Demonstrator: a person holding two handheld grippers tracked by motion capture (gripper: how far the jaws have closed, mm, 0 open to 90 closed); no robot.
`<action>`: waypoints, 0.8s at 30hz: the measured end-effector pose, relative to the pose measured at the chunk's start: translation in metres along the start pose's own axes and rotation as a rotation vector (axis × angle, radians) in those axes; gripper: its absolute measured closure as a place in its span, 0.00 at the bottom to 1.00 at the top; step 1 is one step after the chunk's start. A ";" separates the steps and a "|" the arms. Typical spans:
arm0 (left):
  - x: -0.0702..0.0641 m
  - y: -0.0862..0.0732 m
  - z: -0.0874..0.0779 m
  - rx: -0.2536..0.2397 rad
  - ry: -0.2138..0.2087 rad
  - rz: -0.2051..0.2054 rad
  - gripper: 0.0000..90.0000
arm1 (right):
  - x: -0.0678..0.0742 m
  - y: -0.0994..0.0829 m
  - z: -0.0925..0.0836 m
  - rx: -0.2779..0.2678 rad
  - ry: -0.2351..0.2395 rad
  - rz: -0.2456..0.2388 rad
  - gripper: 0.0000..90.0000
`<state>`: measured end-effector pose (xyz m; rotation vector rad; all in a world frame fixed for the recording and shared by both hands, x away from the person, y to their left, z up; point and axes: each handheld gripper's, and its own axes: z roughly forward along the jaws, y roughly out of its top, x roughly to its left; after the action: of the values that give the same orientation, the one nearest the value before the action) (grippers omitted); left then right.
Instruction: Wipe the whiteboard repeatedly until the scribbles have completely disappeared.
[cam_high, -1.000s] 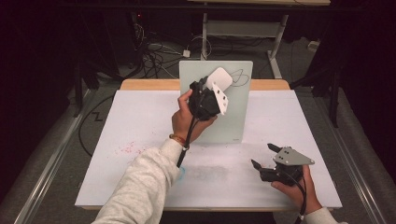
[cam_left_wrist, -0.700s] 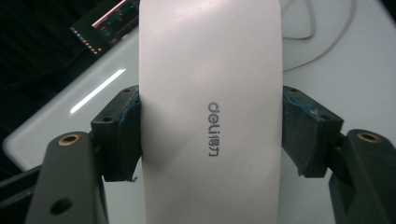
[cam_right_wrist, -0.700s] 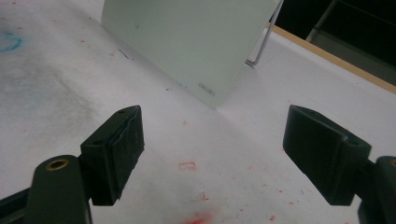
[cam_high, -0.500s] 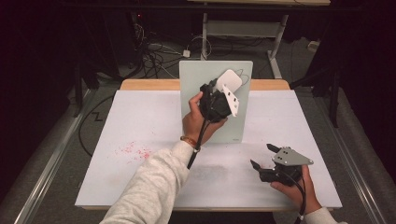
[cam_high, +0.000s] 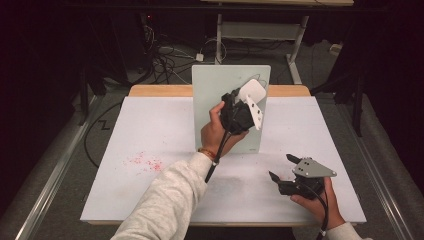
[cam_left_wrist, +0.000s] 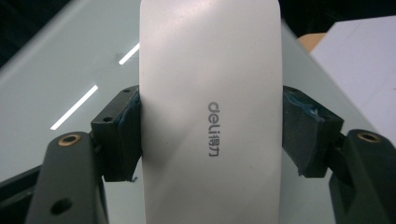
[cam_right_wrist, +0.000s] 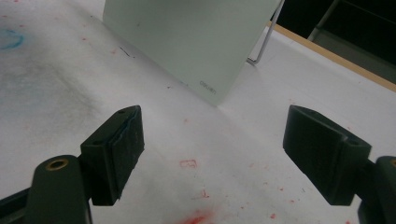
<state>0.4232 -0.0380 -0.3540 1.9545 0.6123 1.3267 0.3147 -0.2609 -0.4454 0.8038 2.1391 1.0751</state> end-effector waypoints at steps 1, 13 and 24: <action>0.006 0.000 -0.001 0.001 0.012 -0.011 0.32 | 0.000 0.000 0.000 -0.001 0.000 0.003 0.23; 0.031 -0.001 -0.004 0.000 0.097 -0.089 0.32 | 0.000 0.000 0.000 0.000 0.001 0.004 0.23; -0.015 0.016 0.006 0.002 -0.006 0.021 0.32 | 0.000 0.000 0.000 0.001 0.005 0.002 0.23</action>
<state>0.4236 -0.0603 -0.3523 1.9712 0.5921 1.3337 0.3146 -0.2607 -0.4455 0.8047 2.1433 1.0786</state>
